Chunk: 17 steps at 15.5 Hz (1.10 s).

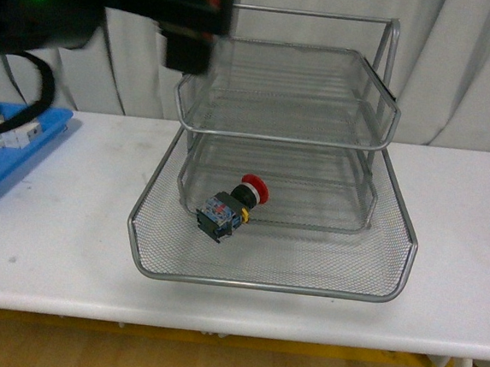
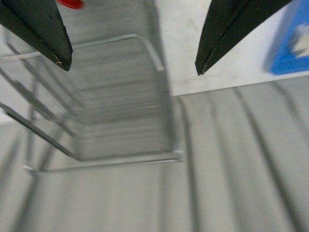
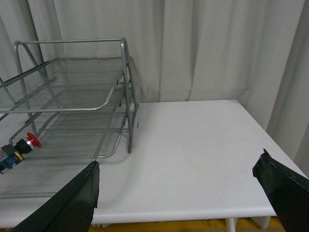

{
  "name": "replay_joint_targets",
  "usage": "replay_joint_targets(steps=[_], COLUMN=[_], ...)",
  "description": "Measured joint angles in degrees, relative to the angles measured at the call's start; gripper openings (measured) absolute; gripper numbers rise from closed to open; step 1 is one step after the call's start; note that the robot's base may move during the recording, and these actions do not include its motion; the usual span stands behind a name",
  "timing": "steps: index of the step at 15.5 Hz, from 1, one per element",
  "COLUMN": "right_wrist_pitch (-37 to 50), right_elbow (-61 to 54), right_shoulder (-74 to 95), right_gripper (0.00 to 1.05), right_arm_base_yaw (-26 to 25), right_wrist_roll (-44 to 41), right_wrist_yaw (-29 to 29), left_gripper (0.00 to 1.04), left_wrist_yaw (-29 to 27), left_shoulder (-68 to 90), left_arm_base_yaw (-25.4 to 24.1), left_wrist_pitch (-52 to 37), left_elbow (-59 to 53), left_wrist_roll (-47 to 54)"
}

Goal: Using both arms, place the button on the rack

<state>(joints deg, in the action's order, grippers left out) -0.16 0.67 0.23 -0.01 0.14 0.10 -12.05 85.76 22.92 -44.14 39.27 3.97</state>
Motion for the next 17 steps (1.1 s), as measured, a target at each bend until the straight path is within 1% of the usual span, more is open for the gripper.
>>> replay_joint_targets(steps=[1, 2, 3, 4, 5, 6, 7, 9, 10, 11, 12, 15, 17], right_wrist_pitch=[-0.04, -0.04, -0.04, -0.04, -0.04, -0.04, -0.04, -0.04, -0.02, -0.02, -0.04, -0.11, -0.07], right_elbow=[-0.02, -0.02, 0.0, 0.0, 0.0, 0.0, -0.02, 0.0, 0.0, 0.0, 0.0, -0.02, 0.0], right_shoulder=[0.0, 0.0, 0.0, 0.0, 0.0, 0.0, 0.0, 0.0, 0.0, 0.0, 0.0, 0.0, 0.0], right_gripper=[0.98, 0.98, 0.98, 0.98, 0.98, 0.98, 0.98, 0.98, 0.98, 0.98, 0.98, 0.98, 0.98], right_arm_base_yaw=[0.0, 0.0, 0.0, 0.0, 0.0, 0.0, 0.0, 0.0, 0.0, 0.0, 0.0, 0.0, 0.0], right_wrist_roll=[0.0, 0.0, 0.0, 0.0, 0.0, 0.0, 0.0, 0.0, 0.0, 0.0, 0.0, 0.0, 0.0], right_wrist_yaw=[0.02, 0.02, 0.04, 0.02, 0.02, 0.04, 0.02, 0.02, 0.02, 0.04, 0.02, 0.04, 0.04], left_gripper=[0.67, 0.44, 0.05, 0.02, 0.02, 0.02, 0.02, 0.02, 0.02, 0.02, 0.02, 0.02, 0.02], left_wrist_yaw=[-6.62, -5.51, -0.61, 2.84, 5.68, 6.43, 6.56, 7.19, 9.29, 10.23, 11.28, 11.34, 11.74], left_shoulder=[-2.62, -7.52, -16.92, -25.27, -33.2, -34.36, -34.38, -35.32, -36.13, -36.52, -37.73, -41.11, -43.67], left_arm_base_yaw=[-2.1, -6.08, -10.43, -14.29, -16.7, -17.49, -17.66, -18.23, -19.89, -20.35, -21.81, -23.17, -23.12], left_wrist_pitch=[-6.45, -9.2, -9.38, -6.47, -1.81, -4.52, -5.42, -3.58, -2.27, -1.68, -0.26, 1.97, 3.43], left_elbow=[-6.88, -16.09, -24.02, -29.94, -33.7, -35.54, -36.06, -36.61, -37.24, -37.48, -38.05, -38.51, -38.53], left_wrist_roll=[-1.64, -2.99, -3.58, -3.76, -3.76, -3.76, -3.76, -3.76, -3.76, -3.76, -3.76, -3.82, -3.8])
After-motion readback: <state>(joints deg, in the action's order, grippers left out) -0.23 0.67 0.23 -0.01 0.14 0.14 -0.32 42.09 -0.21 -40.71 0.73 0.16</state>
